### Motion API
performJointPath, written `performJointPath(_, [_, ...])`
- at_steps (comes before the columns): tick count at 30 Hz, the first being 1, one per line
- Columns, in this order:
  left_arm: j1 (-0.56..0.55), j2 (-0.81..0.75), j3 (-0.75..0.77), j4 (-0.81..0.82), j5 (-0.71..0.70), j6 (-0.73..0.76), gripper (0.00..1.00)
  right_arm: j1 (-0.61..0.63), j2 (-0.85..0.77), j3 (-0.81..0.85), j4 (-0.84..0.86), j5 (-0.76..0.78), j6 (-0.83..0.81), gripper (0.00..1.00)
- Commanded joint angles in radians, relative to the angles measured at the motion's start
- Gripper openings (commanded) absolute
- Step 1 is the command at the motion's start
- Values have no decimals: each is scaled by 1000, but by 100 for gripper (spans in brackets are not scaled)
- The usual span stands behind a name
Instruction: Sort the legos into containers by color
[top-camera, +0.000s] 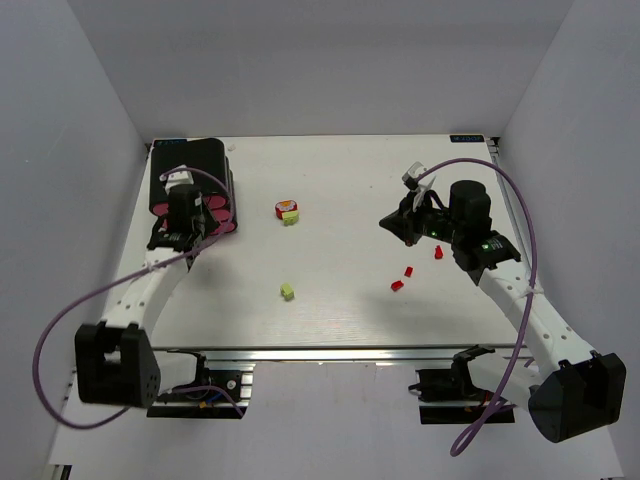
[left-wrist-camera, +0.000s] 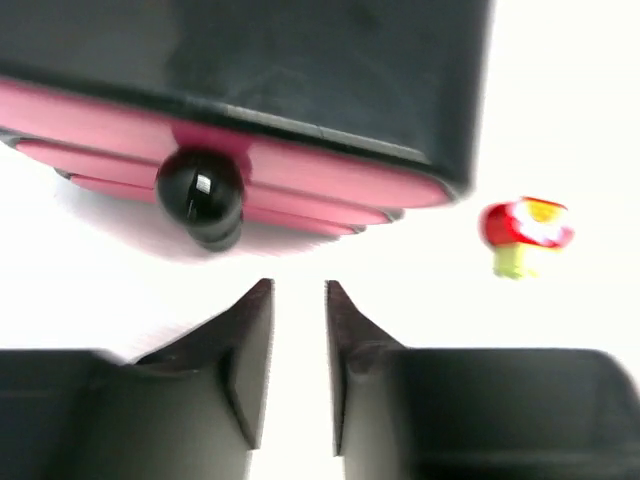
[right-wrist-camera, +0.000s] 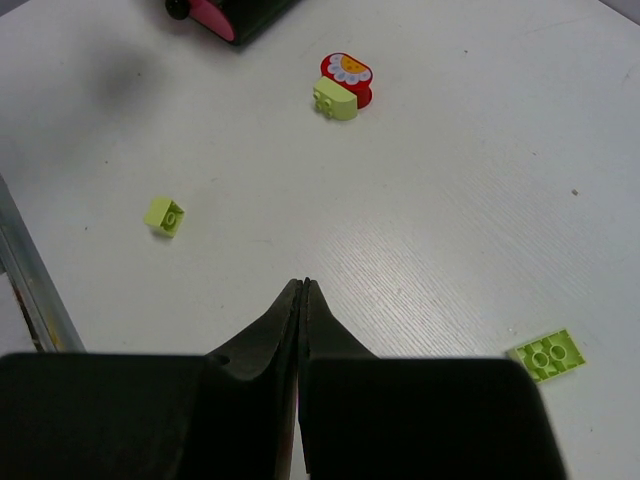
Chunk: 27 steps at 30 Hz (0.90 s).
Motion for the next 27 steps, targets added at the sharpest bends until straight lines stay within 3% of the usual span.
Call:
performJointPath(1, [4,-173,-69,43,72,-31,42,-4,5,3,8,-19,-9,0])
performJointPath(3, [4,-202,-86,-1,37,-57,56,-1,7,3,6,-24,-9,0])
performJointPath(7, [15,-166,-89,-81,-14,-88,67,-4,-2,3,8,-27,-11,0])
performJointPath(13, [94,-120,-110,-46,142,-146,67,-6,-22,5,4,-24,-11,0])
performJointPath(23, [232,-270,-365,210,409,-287,65,-4,-27,8,-3,-58,-12,0])
performJointPath(27, [289,-304,-477,402,490,-387,65,-3,-31,9,-8,-58,-14,0])
